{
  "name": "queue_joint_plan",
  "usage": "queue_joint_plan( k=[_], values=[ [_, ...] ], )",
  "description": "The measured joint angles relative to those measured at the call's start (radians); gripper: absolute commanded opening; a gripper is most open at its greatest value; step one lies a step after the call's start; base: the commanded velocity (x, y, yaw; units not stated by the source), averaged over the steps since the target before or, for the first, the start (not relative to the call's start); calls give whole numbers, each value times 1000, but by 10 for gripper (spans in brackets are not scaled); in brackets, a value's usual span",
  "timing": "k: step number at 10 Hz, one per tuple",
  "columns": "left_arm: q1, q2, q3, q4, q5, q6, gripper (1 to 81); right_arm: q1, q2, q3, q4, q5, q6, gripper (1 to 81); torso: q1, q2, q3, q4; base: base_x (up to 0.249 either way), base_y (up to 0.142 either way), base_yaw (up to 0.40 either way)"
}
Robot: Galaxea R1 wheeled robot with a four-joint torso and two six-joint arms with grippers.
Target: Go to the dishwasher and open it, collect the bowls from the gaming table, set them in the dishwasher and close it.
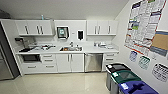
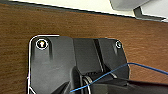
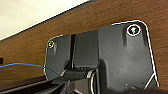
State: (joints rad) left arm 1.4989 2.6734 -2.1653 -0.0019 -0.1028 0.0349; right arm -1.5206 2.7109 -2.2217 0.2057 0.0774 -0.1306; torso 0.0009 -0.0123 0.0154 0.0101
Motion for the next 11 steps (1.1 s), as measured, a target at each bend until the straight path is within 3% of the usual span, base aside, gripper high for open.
queue_joint_plan(
  k=[11],
  values=[
    [0,0,0,0,-1,0,811,0,2,0,0,0,0,811,0,0,0,0,169,0,0]
  ],
)
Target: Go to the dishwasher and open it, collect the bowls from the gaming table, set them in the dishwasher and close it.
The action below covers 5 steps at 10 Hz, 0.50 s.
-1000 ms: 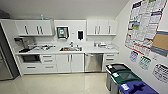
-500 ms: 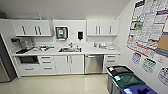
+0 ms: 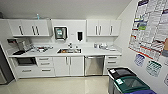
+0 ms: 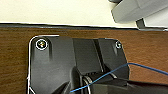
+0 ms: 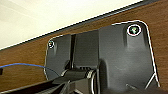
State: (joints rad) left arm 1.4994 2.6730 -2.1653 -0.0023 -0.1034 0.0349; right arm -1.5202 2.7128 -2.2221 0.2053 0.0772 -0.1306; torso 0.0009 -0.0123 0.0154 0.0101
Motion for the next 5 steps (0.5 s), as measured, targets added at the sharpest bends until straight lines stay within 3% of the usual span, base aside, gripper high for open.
queue_joint_plan(
  k=[5],
  values=[
    [0,0,0,0,1,0,811,0,0,-3,0,0,0,811,0,0,0,0,137,0,0]
  ],
)
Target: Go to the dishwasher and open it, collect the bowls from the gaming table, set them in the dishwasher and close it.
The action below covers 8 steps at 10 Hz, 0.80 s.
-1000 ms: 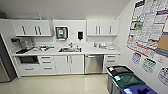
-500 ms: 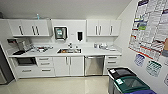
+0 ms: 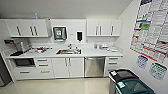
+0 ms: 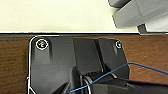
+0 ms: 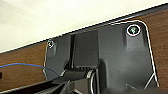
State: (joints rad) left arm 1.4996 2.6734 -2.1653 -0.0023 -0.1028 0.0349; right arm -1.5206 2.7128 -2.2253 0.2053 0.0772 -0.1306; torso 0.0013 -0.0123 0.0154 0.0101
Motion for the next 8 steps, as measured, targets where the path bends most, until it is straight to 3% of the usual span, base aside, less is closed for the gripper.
queue_joint_plan(
  k=[8],
  values=[
    [0,0,0,0,0,0,811,2,0,0,0,-1,0,811,0,0,0,0,111,0,0]
  ],
)
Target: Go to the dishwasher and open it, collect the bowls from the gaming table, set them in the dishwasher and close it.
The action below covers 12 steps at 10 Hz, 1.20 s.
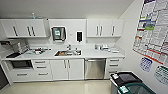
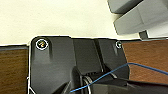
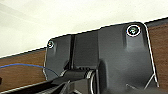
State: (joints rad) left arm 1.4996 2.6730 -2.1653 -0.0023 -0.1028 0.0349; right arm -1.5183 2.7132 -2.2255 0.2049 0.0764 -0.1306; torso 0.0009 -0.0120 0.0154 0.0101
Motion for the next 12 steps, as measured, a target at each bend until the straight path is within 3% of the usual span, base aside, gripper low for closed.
queue_joint_plan(
  k=[12],
  values=[
    [-1,6,0,0,-2,0,811,0,0,-9,-4,-1,0,811,0,0,0,0,110,0,0]
  ],
)
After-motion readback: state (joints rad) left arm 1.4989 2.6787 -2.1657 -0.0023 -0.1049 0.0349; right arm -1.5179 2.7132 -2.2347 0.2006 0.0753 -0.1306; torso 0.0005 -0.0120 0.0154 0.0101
